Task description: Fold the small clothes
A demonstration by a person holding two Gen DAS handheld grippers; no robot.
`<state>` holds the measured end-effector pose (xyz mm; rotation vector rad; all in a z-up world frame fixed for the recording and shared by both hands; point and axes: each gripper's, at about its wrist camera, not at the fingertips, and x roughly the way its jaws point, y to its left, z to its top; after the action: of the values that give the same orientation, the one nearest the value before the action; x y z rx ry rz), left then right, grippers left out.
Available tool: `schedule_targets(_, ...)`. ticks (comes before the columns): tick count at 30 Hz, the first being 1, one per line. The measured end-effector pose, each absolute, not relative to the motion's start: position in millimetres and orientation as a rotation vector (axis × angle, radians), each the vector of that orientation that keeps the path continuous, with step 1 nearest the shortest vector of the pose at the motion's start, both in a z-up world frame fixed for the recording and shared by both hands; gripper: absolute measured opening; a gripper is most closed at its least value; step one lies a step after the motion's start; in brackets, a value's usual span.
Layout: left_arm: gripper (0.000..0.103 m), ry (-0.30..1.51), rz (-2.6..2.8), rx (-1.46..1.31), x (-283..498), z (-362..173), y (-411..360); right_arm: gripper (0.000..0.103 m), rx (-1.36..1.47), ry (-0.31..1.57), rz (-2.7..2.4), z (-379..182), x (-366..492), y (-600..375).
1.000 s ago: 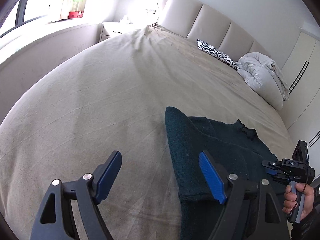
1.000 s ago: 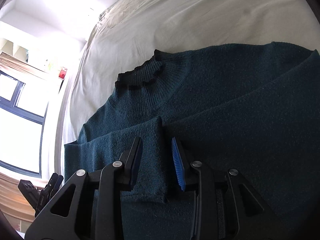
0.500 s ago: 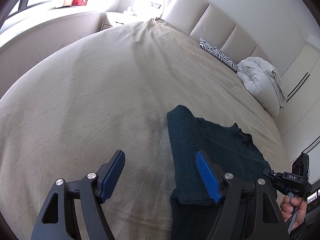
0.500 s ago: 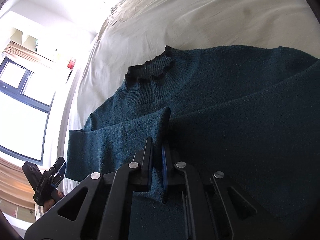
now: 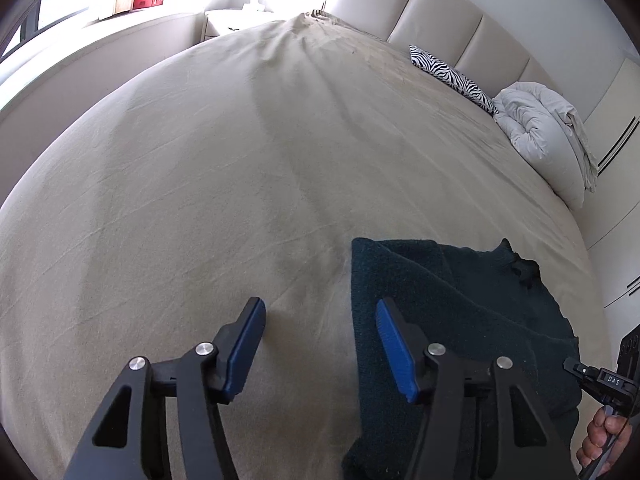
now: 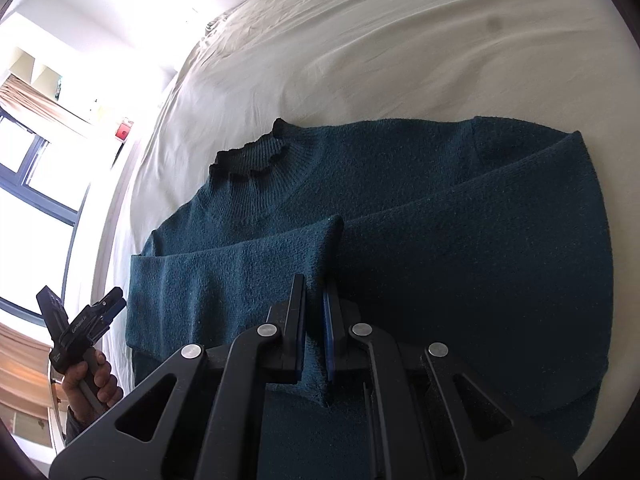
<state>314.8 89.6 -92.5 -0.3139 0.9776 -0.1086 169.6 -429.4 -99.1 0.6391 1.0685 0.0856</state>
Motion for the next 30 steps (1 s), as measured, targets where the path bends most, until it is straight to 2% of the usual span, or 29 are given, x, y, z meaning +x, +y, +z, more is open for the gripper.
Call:
schedule_targets(5,0.058,1.006,-0.117,-0.280,342.2,-96.9,78.7,0.006,0.640,1.069,0.100,-101.2,164.9,-431.8)
schedule_targets(6,0.053,1.010,-0.132,-0.267,344.3,-97.6,74.5,0.006,0.645,1.068,0.098,-102.2,164.3,-433.4)
schedule_targets(8,0.033,1.025,-0.160,-0.243,346.3,-99.3,66.5,0.006,0.651,1.062,0.099,-100.6,160.1,-439.3)
schedule_targets(10,0.021,1.029,-0.181,-0.228,346.9,-101.3,60.4,0.006,0.659,1.050,0.095,-100.0,157.1,-442.4)
schedule_targets(11,0.016,1.026,-0.185,-0.220,346.4,-102.4,57.9,0.006,0.664,1.047,0.094,-99.7,154.8,-445.4)
schedule_targets(14,0.009,1.011,-0.173,-0.158,346.5,-102.6,49.7,0.006,0.661,1.053,0.081,-103.8,152.7,-447.3)
schedule_targets(17,0.008,0.985,-0.165,-0.064,345.4,-105.8,42.4,0.006,0.640,1.067,0.057,-109.5,148.8,-449.4)
schedule_targets(24,0.009,0.959,-0.169,-0.059,345.6,-111.4,45.0,0.005,0.668,1.054,0.025,-126.5,143.6,-452.4)
schedule_targets(26,0.016,0.945,-0.157,-0.050,336.6,-102.8,47.8,0.005,0.684,1.040,0.024,-126.1,140.3,-454.4)
schedule_targets(27,0.016,0.938,-0.152,-0.052,329.4,-96.3,50.2,0.005,0.701,1.033,0.028,-125.0,138.1,-456.1)
schedule_targets(28,0.018,0.923,-0.154,-0.064,320.0,-88.9,53.8,0.010,0.733,1.028,0.038,-123.3,134.5,-458.9)
schedule_targets(30,0.027,0.906,-0.182,-0.062,299.7,-76.3,56.2,0.010,0.757,1.028,0.040,-115.7,126.4,-461.0)
